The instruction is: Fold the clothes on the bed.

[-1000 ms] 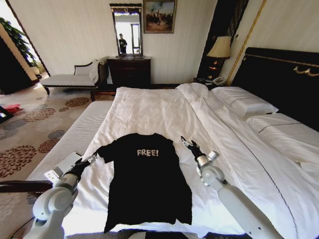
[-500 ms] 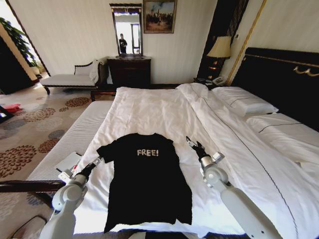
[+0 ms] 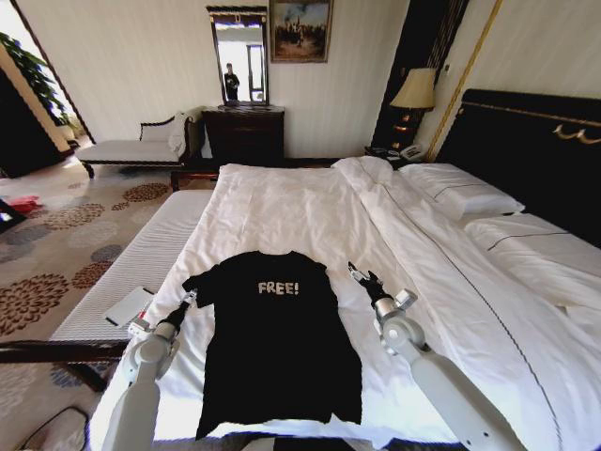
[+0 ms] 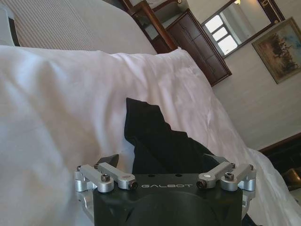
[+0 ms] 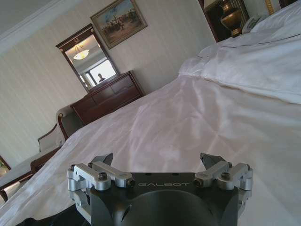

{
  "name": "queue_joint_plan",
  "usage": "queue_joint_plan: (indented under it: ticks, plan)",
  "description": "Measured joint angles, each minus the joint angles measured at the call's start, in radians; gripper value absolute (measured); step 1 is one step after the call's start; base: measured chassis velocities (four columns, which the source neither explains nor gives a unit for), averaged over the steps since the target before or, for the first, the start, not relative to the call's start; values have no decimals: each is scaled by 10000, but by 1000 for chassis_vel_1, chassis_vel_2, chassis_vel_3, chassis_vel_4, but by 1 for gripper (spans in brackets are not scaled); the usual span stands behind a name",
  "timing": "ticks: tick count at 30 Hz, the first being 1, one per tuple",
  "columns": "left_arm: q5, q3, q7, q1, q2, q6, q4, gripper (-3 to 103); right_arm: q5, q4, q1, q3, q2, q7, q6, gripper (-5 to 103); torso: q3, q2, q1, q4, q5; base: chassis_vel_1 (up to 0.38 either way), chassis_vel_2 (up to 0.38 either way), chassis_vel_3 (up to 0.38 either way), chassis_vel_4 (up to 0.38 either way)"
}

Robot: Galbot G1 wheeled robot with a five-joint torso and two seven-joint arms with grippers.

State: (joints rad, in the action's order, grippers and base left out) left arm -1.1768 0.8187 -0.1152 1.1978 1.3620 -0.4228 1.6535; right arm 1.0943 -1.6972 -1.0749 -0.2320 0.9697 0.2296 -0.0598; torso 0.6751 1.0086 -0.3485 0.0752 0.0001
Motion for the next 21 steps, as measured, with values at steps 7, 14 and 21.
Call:
queue_joint_plan:
  ticks: [7,14,21]
  plan:
    - [-36,-26,-34,-292,-38,23,-263,98,-6,126,33,-84,-56,23,10,100,0,0,0,0,-1,0,0,0,0]
    - [19,-35,-23,-373,-52,49,-357,74,-10,217,41,-105,-35,43,15,100,-1,0,0,0,-1,0,0,0,0]
    - [243,-40,101,-371,-71,169,-357,52,-31,242,19,-108,-24,49,16,100,0,0,0,1,-1,0,0,0,0]
